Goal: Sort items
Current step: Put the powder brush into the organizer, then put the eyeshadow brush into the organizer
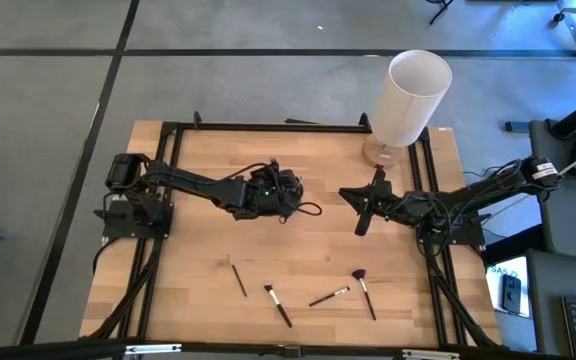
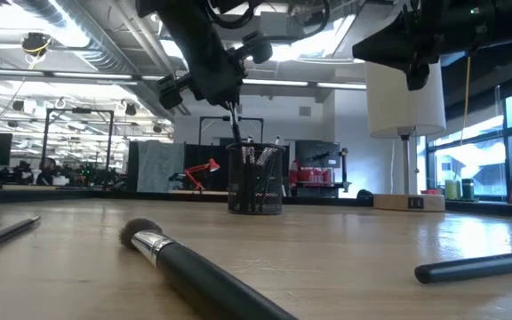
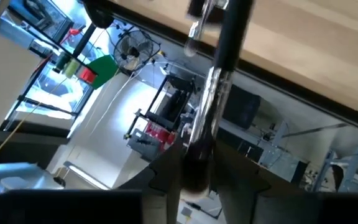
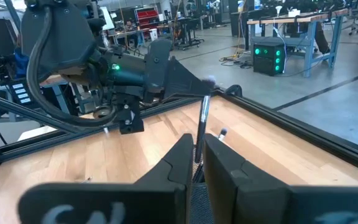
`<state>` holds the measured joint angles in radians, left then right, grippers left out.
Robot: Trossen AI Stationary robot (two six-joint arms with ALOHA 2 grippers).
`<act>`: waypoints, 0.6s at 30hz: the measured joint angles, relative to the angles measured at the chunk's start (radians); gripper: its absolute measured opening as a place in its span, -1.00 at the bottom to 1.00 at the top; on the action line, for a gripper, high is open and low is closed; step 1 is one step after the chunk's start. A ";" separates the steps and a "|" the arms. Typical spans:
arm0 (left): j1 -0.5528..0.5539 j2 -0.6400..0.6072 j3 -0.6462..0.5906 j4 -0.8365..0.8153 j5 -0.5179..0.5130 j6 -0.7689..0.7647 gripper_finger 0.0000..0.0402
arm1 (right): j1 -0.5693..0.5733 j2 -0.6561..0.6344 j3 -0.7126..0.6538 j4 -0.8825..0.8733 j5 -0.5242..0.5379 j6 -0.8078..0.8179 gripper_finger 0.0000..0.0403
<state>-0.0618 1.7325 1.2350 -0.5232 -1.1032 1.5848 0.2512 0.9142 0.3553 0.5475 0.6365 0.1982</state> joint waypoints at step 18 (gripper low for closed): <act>-0.077 -0.011 0.000 0.173 -0.230 -0.721 -0.26 | 0.000 0.000 0.000 -0.008 0.000 0.011 -0.82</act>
<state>-0.1392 1.7219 1.2354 -0.3498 -1.3336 0.8634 0.2512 0.9142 0.3553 0.5396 0.6361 0.2094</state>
